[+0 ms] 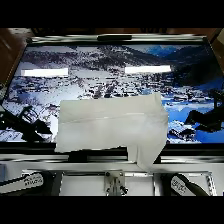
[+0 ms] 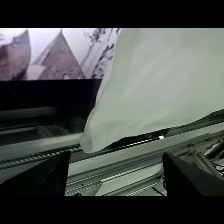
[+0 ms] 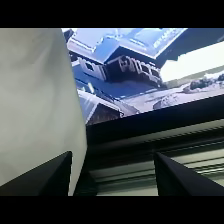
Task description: Fold the shirts.
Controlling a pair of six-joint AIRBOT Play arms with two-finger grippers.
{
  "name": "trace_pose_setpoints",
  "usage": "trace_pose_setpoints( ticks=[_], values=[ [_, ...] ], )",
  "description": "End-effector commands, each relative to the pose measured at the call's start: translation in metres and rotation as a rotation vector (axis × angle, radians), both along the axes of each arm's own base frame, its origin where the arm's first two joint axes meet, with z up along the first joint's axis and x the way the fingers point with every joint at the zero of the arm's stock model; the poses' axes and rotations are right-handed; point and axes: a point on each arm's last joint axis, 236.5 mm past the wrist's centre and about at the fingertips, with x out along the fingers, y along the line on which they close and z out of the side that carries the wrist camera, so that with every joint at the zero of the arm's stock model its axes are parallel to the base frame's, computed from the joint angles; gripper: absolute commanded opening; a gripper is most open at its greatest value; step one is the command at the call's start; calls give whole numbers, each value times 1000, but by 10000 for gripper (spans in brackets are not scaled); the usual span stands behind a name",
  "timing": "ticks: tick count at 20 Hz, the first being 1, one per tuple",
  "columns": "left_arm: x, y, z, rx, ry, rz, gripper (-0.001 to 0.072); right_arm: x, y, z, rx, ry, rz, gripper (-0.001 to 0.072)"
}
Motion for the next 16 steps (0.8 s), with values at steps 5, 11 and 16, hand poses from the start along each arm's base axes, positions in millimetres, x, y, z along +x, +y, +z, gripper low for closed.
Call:
trace_pose_setpoints(
  ticks=[5, 11, 16],
  values=[
    [-37, -33, -44, -53, 31, 103, 675, -8, 5, -6, 46, -3, -12, 611],
    [-43, -51, -57, -58, 37, 107, 568, -9, 6, -6, 49, 1, -12, 611],
    [-41, -52, -61, -37, 36, 116, 38, -23, 14, -11, 82, 52, 20, 612]
  ],
)
